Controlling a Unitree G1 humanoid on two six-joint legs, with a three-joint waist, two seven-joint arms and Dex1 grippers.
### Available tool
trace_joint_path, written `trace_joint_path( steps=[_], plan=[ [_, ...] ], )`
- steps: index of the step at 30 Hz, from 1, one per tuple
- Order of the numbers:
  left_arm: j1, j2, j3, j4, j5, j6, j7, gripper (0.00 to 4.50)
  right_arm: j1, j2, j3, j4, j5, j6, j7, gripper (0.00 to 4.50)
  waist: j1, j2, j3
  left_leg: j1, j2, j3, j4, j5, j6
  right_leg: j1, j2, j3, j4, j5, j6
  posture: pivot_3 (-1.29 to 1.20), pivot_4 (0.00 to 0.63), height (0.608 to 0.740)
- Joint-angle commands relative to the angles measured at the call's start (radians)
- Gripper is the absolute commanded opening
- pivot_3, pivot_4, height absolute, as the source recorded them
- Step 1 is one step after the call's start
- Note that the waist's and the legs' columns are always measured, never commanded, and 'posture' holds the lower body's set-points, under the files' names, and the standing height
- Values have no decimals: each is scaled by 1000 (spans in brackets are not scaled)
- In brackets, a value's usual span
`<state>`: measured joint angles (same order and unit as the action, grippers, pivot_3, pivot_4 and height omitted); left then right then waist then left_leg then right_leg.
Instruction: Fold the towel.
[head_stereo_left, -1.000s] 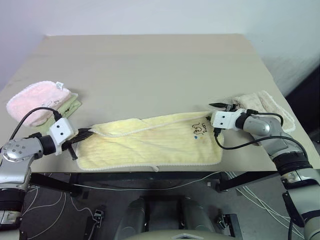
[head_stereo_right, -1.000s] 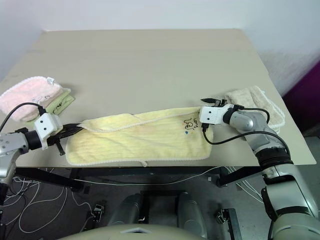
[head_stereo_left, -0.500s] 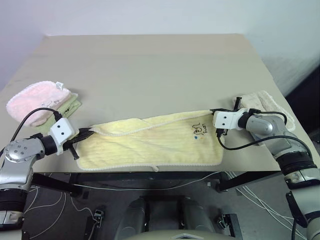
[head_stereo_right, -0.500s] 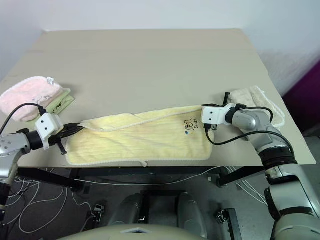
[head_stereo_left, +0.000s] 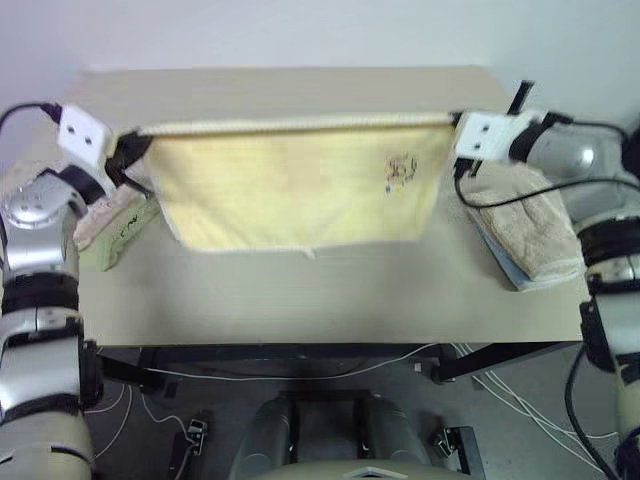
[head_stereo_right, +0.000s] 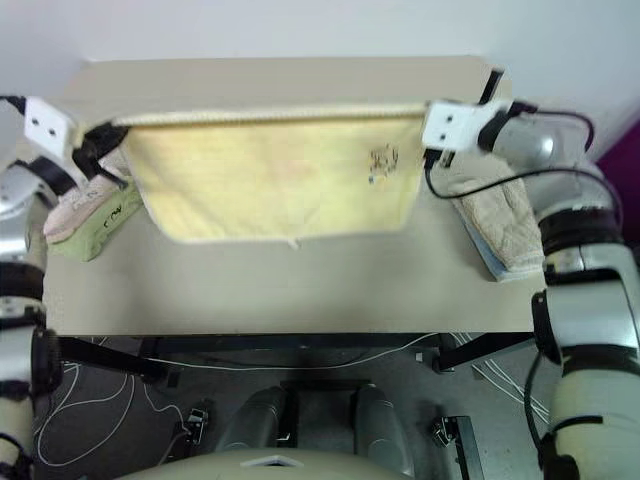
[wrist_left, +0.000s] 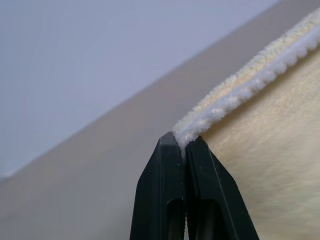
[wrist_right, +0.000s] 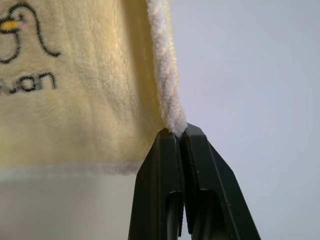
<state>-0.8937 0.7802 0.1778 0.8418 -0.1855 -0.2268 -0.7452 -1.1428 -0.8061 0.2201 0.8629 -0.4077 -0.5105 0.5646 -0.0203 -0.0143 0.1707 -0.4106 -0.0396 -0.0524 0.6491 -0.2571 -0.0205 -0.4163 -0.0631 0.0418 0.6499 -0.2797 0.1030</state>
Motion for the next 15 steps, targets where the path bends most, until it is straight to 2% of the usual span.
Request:
trace_joint_path(
  steps=[1, 4, 6, 9, 15],
  plan=[
    [-79, 39, 42, 57, -8, -27, 1, 0, -66, -46, -47, 41, 47, -34, 22, 20, -1, 0, 0, 0, 0, 0, 0, 0, 0, 0, 0, 0, 0, 0, 0, 0, 150, 740],
    [-42, 76, 55, 33, -38, -11, -92, 0, -10, -68, -104, -43, 179, -24, 154, 20, -2, 0, 0, 0, 0, 1, -1, 0, 0, -1, 0, 1, 1, 0, 0, 0, 150, 740],
    [44, 96, 68, -28, -77, 23, -186, 0, 90, -90, -136, -156, 282, 15, 264, 20, -4, 0, 0, 0, 1, 1, -1, 0, 0, -1, 0, 1, 2, 0, 0, 0, 150, 740],
    [204, 116, 91, -165, -136, 98, -282, 0, 265, -134, -176, -346, 395, 104, 378, 20, -9, 1, 0, 0, 1, 1, -2, 0, 0, 0, 0, 1, 2, 0, 0, 0, 150, 740],
    [629, 172, 168, -535, -281, 332, -431, 0, 641, -225, -253, -698, 565, 326, 521, 20, -12, 1, 0, -1, 1, 0, 0, -1, 1, -1, -2, 2, 4, 0, 0, 0, 150, 740]
  ],
)
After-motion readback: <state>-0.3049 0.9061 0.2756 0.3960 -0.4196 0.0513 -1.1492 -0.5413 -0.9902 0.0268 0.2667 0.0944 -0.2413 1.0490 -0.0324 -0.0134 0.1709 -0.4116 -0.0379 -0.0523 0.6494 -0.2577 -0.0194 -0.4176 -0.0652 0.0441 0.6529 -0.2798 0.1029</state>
